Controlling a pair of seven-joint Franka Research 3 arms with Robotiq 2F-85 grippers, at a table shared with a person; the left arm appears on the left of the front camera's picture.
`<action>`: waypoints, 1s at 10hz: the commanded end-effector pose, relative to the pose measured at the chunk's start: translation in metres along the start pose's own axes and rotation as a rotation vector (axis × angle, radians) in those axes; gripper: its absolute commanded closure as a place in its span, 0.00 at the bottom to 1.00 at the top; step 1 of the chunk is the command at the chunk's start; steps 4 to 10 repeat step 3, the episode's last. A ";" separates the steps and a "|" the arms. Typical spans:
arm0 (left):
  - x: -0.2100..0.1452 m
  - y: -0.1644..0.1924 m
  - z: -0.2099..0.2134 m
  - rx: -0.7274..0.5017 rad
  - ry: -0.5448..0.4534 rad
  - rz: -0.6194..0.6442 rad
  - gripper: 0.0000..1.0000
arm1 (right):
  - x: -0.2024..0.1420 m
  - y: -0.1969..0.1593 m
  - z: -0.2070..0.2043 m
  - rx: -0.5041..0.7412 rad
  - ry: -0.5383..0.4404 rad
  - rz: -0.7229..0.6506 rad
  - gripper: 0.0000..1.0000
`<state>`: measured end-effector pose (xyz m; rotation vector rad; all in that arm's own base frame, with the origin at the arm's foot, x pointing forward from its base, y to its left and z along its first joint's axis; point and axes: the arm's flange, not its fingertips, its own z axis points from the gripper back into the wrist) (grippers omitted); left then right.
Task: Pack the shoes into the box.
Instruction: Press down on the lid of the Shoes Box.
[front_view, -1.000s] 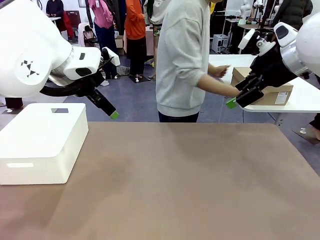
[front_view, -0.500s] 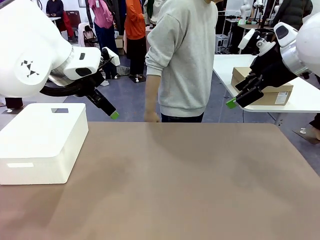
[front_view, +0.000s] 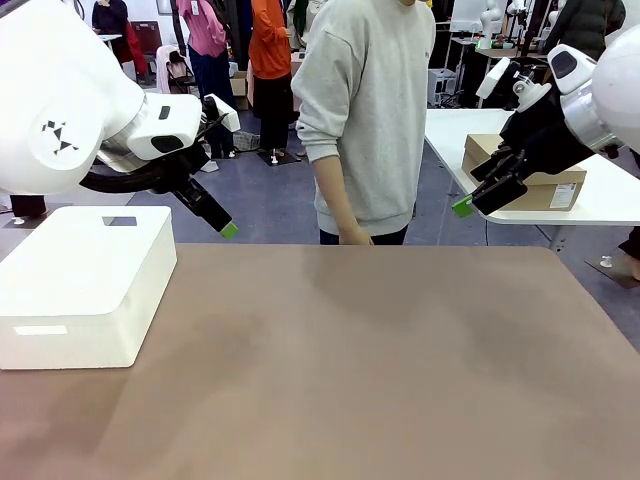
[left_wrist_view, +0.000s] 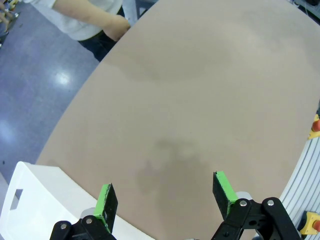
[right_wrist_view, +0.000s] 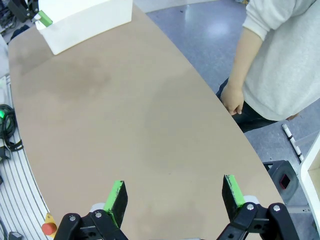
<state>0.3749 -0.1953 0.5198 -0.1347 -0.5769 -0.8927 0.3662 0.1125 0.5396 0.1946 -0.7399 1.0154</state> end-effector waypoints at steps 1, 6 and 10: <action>-0.001 -0.001 0.002 0.005 0.010 0.010 0.00 | 0.005 -0.002 0.001 -0.002 0.005 -0.016 0.00; -0.001 -0.001 0.002 0.005 0.010 0.010 0.00 | 0.005 -0.002 0.001 -0.002 0.005 -0.016 0.00; -0.001 -0.001 0.002 0.005 0.010 0.010 0.00 | 0.005 -0.002 0.001 -0.002 0.005 -0.016 0.00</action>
